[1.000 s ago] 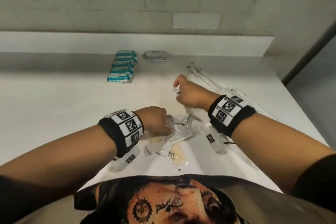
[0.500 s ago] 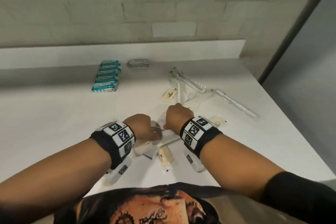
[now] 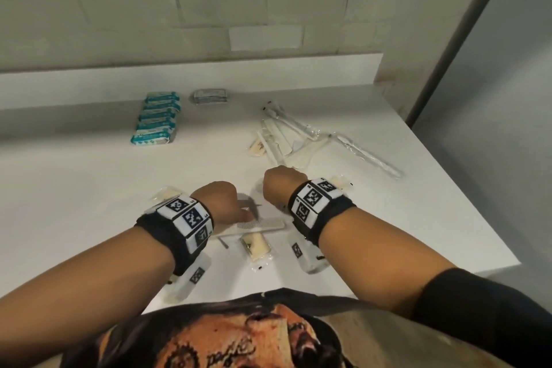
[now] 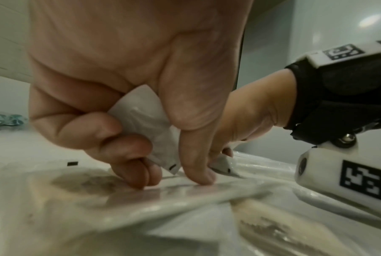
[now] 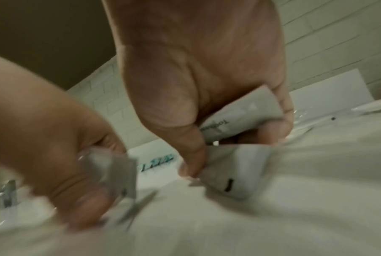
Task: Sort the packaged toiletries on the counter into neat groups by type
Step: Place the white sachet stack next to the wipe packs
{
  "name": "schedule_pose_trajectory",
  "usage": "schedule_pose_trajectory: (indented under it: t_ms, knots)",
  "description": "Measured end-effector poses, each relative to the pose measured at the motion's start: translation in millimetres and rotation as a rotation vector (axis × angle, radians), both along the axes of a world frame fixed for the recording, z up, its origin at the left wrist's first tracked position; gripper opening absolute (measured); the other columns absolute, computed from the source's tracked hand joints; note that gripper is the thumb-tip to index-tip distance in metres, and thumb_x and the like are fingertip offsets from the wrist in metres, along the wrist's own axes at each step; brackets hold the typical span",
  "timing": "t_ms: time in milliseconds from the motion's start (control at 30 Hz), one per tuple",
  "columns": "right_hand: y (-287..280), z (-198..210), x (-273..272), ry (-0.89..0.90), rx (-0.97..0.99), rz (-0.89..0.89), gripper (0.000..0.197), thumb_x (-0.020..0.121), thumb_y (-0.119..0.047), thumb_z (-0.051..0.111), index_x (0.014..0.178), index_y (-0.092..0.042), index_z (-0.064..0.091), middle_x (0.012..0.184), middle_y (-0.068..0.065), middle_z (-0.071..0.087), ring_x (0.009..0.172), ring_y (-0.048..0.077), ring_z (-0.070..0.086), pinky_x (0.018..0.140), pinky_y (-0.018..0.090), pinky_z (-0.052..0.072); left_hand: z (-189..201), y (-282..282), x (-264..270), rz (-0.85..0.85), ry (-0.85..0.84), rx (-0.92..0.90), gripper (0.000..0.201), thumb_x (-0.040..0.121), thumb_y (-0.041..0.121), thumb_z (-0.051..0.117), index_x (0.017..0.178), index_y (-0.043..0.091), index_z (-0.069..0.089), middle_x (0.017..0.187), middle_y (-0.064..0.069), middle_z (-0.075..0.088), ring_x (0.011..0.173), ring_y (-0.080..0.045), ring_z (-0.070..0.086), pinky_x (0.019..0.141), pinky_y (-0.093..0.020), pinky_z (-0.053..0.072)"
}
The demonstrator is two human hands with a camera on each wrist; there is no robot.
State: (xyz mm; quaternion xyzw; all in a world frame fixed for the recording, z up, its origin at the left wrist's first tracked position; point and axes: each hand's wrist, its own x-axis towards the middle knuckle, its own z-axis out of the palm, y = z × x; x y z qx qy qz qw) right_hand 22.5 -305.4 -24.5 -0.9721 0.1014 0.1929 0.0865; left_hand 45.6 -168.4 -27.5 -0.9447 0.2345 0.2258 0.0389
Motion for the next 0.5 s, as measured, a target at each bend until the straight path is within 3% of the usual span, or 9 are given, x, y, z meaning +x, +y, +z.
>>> schedule_pose_trajectory:
  t_ms: [100,200,300,367,433,500]
  knots:
    - [-25.9,10.5,0.7,-0.127,0.209,0.0,0.029,0.096,-0.014,0.044,0.123,-0.003,0.049,0.119,0.014,0.06,0.093,0.025,0.056,0.076,0.03,0.043,-0.9,-1.2,0.3,0.022,0.009,0.027,0.047,0.076,0.059,0.068,0.08,0.016,0.049,0.072,0.004,0.047,0.078,-0.017,0.051,0.067,-0.027,0.04]
    - [-63.8,24.4,7.2,-0.263,0.236,-0.119,0.033,0.096,-0.009,0.042,0.128,-0.009,0.049,0.118,0.009,0.06,0.093,0.023,0.057,0.075,0.031,0.046,-0.5,-6.2,0.1,0.052,0.015,0.031,0.044,0.078,0.052,0.07,0.079,0.014,0.048,0.073,0.003,0.05,0.079,-0.018,0.053,0.068,-0.027,0.042]
    - [-93.8,24.1,15.1,-0.116,0.087,-0.068,0.047,0.097,-0.008,0.041,0.143,-0.015,0.039,0.14,0.01,0.051,0.12,0.026,0.052,0.093,0.03,0.043,-0.2,-12.1,-0.4,0.084,0.028,0.021,0.038,0.08,0.045,0.07,0.078,0.013,0.051,0.077,0.001,0.054,0.08,-0.019,0.055,0.069,-0.028,0.043]
    - [-103.7,20.2,14.6,-0.001,0.03,0.006,0.056,0.097,-0.008,0.039,0.15,-0.024,0.027,0.149,0.006,0.041,0.126,0.022,0.049,0.097,0.027,0.042,0.9,-14.4,0.9,0.105,0.032,0.005,0.033,0.081,0.042,0.068,0.077,0.013,0.052,0.078,0.0,0.056,0.079,-0.02,0.056,0.068,-0.027,0.042]
    - [-111.8,20.4,10.4,0.073,0.012,0.065,0.06,0.096,-0.006,0.038,0.15,-0.03,0.026,0.148,0.005,0.042,0.102,0.014,0.056,0.076,0.018,0.047,1.8,-14.3,4.7,0.114,0.022,-0.013,0.027,0.084,0.038,0.063,0.084,0.012,0.056,0.087,-0.003,0.058,0.084,-0.021,0.056,0.069,-0.027,0.041]
    - [-120.9,27.2,9.2,0.116,-0.025,0.117,0.056,0.096,-0.009,0.041,0.148,-0.028,0.032,0.148,0.003,0.042,0.073,0.006,0.044,0.054,0.012,0.033,0.7,-10.9,11.3,0.156,-0.026,-0.079,0.024,0.088,0.036,0.058,0.092,0.012,0.057,0.099,-0.007,0.061,0.085,-0.021,0.052,0.071,-0.027,0.039]
